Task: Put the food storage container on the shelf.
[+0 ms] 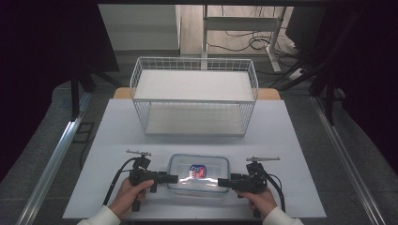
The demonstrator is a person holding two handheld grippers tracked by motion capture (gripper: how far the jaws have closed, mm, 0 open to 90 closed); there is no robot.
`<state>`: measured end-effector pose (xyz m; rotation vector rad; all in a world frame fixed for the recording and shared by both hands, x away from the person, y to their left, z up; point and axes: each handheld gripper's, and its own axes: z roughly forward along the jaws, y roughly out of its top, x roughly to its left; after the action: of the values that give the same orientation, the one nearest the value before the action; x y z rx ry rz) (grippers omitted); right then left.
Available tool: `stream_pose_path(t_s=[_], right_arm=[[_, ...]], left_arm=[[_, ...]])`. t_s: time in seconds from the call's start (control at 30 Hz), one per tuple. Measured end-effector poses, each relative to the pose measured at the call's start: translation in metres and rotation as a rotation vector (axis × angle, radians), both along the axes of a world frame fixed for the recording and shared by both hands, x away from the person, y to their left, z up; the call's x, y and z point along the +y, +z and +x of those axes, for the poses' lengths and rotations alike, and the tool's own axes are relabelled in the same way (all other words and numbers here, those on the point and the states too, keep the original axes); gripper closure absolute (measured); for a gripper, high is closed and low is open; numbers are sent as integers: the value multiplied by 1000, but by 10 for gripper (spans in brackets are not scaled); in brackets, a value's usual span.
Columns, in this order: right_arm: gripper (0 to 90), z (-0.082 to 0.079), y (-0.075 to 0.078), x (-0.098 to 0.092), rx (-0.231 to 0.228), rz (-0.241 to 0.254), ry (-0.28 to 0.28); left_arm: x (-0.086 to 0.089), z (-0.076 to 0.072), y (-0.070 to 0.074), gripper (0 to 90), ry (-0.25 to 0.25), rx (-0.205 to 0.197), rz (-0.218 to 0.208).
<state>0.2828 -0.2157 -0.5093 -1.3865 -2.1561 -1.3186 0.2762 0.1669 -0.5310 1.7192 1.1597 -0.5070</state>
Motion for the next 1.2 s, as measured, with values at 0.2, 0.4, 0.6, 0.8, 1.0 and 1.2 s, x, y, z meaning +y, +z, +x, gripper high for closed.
stream_pose_path(t_s=[0.2,0.4,0.6,0.8,1.0,1.2], right_arm=[[141,3,-4,4,49,25,-8],[207,4,-3,4,56,21,-29],[358,3,-1,-4,89,58,-68],[394,2,0,-7,98,73,-85],[423,2,1,-8,103,82,-85],[484,-3,5,-11,92,103,-82]], left_arm=[[2,1,-3,294,21,28,-40],[1,1,-5,277,15,34,-19],[3,0,-2,344,36,32,-25],[5,0,-2,364,31,31,-28],[8,0,-1,394,41,39,-39],[12,-5,3,455,49,22,-49]])
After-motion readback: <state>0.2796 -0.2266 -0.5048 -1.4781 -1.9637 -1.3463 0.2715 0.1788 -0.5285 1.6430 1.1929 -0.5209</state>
